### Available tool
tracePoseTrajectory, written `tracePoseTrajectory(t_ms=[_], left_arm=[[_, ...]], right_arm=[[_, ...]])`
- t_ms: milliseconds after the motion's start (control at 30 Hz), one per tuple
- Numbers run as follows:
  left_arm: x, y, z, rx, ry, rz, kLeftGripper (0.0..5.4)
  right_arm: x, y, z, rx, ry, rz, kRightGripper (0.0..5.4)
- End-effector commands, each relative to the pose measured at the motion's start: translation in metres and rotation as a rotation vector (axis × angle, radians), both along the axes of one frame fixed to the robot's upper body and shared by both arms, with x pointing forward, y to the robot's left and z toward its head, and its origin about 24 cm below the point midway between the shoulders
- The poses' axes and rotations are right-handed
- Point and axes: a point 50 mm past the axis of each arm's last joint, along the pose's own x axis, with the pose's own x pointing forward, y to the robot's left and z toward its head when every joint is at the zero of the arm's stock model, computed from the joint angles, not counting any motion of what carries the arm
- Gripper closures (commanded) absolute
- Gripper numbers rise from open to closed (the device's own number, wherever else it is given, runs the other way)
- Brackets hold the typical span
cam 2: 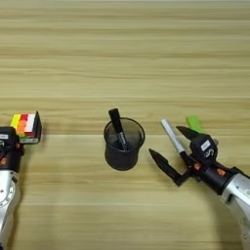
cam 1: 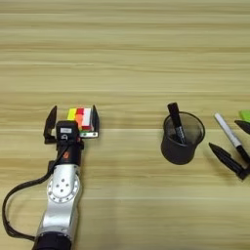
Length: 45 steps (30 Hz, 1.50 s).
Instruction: Move the objects on the table
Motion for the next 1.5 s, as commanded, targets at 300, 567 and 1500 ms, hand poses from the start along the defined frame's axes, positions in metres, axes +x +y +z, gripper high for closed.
tracePoseTrajectory(t_ms=[300,567,1500], left_arm=[[0.003,0.001,0.0,0.004,0.01,0.004,0.0],[0.004,0.001,0.0,0.005,0.01,0.002,0.0],[0.003,-0.002,0.0,0.011,0.008,0.002,0.0]], right_arm=[[0.008,-0.003,0.028,0.013,-0.079,-0.004,0.03],[0.02,0.02,0.04,0.07,-0.134,0.037,0.03],[0.045,0.084,0.046,0.153,0.057,0.197,0.03]])
